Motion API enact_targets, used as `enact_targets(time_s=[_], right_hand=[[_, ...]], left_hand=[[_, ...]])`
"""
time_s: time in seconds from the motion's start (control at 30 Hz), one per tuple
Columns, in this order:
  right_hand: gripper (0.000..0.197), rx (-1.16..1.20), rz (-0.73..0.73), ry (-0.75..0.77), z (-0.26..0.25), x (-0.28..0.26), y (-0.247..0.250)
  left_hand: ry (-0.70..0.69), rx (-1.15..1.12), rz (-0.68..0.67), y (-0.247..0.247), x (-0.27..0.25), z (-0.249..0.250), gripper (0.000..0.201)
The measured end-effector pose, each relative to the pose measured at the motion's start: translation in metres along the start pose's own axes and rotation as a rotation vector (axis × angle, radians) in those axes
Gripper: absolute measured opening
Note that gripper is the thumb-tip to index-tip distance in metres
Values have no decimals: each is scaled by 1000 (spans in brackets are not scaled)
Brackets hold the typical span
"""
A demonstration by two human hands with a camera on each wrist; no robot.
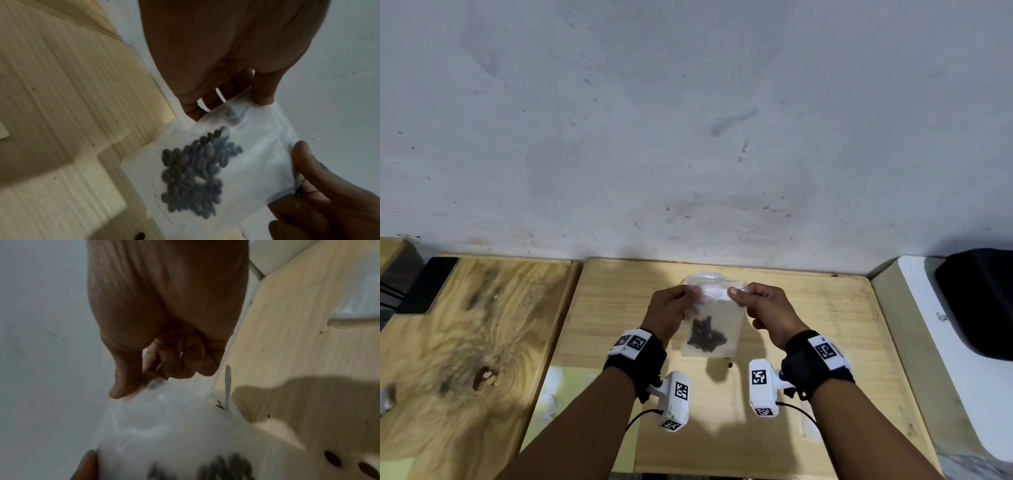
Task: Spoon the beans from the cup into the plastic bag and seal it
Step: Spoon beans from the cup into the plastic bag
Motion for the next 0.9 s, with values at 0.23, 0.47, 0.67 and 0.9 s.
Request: enact_targets(time_s=[0.23, 0.47, 0.67, 0.9], right_hand=[[28, -3, 86, 77, 0, -7, -5], [10, -203, -45, -36, 52, -23, -23], [14, -317, -85, -120, 96, -30, -31], [25, -522, -238, -251, 144, -45, -57]], left_hand=[[81, -102, 123, 6, -1, -11, 23], [168, -114, 203, 29, -18, -44, 36], [192, 222, 31, 38, -47, -74, 33], [353, 395, 37, 59, -73, -131, 30]])
Point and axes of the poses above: each hand's wrist, its own x-axis towards the middle knuckle, its own y-axis out of the back of the hand, z = x × y, the point moved 8 cm from there along x, towards the middle knuckle, and after that the axes turned 4 degrees about -z, right-handed, at the moved point
